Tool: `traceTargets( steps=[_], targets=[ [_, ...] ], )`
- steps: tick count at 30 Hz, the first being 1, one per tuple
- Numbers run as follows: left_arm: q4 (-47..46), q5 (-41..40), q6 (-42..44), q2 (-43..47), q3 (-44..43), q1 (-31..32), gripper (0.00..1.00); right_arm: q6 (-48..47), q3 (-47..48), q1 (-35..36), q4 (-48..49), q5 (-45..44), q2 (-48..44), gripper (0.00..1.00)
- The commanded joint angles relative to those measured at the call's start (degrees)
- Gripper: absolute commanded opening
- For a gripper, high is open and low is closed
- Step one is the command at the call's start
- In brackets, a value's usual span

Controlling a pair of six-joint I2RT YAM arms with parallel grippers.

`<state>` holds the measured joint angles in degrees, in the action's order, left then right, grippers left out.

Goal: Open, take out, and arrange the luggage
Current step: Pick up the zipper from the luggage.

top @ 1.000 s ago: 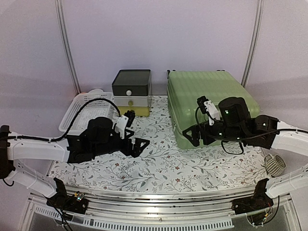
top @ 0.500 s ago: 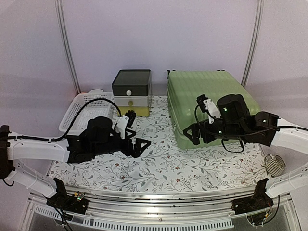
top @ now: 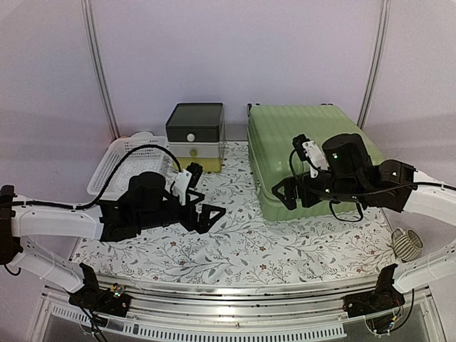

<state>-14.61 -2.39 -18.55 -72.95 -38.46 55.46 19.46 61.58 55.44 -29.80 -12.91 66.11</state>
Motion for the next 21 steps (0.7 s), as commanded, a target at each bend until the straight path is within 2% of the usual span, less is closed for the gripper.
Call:
traceTargets(
  steps=[1, 7, 11, 15, 21],
  targets=[
    [-3.7, 2.0, -0.5, -1.8, 0.9, -0.4, 0.97, -0.6, 3.0, -0.9, -1.3, -1.8, 1.3, 0.99],
    [-9.6, 4.9, -2.9, -6.2, 0.3, -0.4, 0.97, -1.3, 6.9, -4.9, -2.0, -0.8, 4.5, 0.99],
    [-11.5, 8.0, -3.8, -11.2, -3.2, -0.3, 0.94, -1.9, 10.4, -8.3, -2.5, 1.0, 7.9, 0.99],
    [-13.4, 10.3, -4.7, -15.1, -5.4, -0.2, 0.93, -2.8, 15.7, -9.9, -5.3, -2.1, 11.5, 0.99],
    [-15.1, 10.3, -3.1, -15.4, -5.8, -0.2, 0.93, -6.0, 20.7, -12.6, -6.9, -3.1, 13.4, 0.99]
  ],
)
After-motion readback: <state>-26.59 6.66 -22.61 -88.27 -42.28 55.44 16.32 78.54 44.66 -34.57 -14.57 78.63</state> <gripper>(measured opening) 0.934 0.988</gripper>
